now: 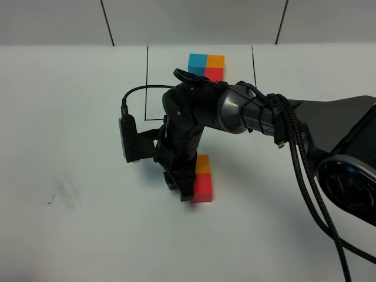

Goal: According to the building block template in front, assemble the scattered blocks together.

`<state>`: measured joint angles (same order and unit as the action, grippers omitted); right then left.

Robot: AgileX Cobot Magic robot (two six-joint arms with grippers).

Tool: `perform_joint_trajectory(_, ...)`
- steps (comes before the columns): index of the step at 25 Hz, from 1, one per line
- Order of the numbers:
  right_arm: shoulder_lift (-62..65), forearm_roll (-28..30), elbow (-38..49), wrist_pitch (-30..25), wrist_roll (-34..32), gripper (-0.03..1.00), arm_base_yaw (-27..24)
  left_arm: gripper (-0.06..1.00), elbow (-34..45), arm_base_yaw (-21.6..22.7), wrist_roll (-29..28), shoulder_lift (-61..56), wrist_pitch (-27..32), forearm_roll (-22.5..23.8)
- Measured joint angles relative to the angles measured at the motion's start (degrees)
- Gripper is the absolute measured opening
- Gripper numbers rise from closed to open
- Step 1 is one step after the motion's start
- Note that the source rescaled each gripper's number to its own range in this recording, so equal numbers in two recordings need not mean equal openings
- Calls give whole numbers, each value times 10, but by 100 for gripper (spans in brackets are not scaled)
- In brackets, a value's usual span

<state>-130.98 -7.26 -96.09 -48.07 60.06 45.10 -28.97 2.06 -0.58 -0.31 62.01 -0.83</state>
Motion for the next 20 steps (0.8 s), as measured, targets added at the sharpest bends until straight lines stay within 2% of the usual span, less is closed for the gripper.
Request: perform_joint_trajectory(20, -3, -27, 0, 2, -24, 47, -19, 0, 0, 0, 0, 0, 0, 0)
